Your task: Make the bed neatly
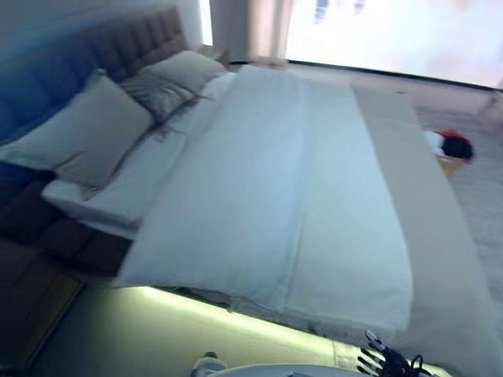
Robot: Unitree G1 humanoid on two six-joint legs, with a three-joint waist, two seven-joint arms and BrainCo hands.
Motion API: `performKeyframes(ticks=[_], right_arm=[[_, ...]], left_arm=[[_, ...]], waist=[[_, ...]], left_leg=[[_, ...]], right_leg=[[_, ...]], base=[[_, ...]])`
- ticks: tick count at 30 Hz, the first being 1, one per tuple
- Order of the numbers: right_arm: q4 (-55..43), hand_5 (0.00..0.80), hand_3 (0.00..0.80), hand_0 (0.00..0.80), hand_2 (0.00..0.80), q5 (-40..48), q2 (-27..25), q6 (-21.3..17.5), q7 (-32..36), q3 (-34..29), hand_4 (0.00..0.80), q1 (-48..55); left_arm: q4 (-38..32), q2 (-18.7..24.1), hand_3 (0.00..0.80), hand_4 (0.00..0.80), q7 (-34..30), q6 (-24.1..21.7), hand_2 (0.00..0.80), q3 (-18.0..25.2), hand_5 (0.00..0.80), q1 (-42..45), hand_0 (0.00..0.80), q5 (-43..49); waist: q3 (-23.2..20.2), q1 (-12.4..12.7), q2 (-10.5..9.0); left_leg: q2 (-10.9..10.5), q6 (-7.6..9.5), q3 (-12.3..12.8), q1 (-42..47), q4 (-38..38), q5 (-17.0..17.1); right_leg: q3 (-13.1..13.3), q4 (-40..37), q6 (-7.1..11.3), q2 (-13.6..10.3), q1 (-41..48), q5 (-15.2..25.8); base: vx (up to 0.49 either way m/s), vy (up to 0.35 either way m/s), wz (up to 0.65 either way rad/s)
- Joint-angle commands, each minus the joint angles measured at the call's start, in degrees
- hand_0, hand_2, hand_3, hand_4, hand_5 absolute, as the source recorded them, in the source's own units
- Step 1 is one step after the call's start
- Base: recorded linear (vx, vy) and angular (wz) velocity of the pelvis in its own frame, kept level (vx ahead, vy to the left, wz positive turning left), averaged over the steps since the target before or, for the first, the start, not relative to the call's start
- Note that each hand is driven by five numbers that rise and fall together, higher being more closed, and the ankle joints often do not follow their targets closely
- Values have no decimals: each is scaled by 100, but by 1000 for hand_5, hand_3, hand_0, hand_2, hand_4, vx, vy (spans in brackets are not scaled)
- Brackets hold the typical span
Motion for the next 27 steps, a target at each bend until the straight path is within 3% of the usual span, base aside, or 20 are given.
performKeyframes(ticks=[1,4,8,10,15,19,23,27], right_arm=[[102,0,0,0,0,148,81,-95,109,28,0,-521],[135,0,0,0,0,85,169,-114,32,19,0,-577],[93,0,0,0,0,91,315,-138,-47,-6,0,-625],[66,0,0,0,0,49,430,-195,-114,41,0,-600],[-33,0,0,0,0,-233,440,-257,-58,344,0,-629],[-255,0,0,0,0,-637,344,-317,121,707,0,-728],[-439,0,0,0,0,-837,287,-440,133,1048,0,-820],[-518,0,0,0,0,-692,305,-525,-3,1158,0,-768]], left_arm=[[396,169,0,0,342,324,0,-216,0,-40,0,1203],[743,-83,0,0,468,357,0,-476,0,-58,0,1927],[1126,-516,0,0,535,294,0,-796,0,17,0,3071],[1299,-746,0,0,467,-3,0,-1108,0,36,0,4040],[1241,-1299,0,0,519,-721,0,-2710,0,-276,0,6608],[919,-1754,0,0,676,-693,0,-4036,0,-524,0,7352],[651,-1889,0,0,911,-811,0,-5306,0,-767,0,8727],[453,-1924,0,0,1014,-604,0,-6052,0,-998,0,9271]], waist=[[169,195,-299],[175,148,-298],[204,128,-284],[223,93,-280],[276,-51,-272],[317,-230,-267],[343,-483,-294],[337,-792,-287]], left_leg=[[-164,111,328,-45,-19,-115],[-160,124,379,-36,-19,-118],[-156,146,414,-34,-19,-121],[-146,158,457,-22,-19,-119],[-121,184,655,35,-19,-129],[-71,207,912,116,-19,-153],[8,217,1173,222,-19,-181],[98,219,1419,345,-19,-198]], right_leg=[[195,36,148,-309,49,-202],[206,42,144,-306,37,-206],[227,42,129,-314,12,-192],[230,44,127,-328,-3,-166],[284,42,126,-356,-42,-66],[418,34,128,-378,-95,34],[610,20,142,-378,-158,118],[825,20,157,-352,-218,163]], base=[[17,-7,91],[12,-3,65],[4,-4,0],[3,-10,-8],[-9,-21,-9],[-10,-40,-18],[-11,-60,-32],[-4,-36,-38]])
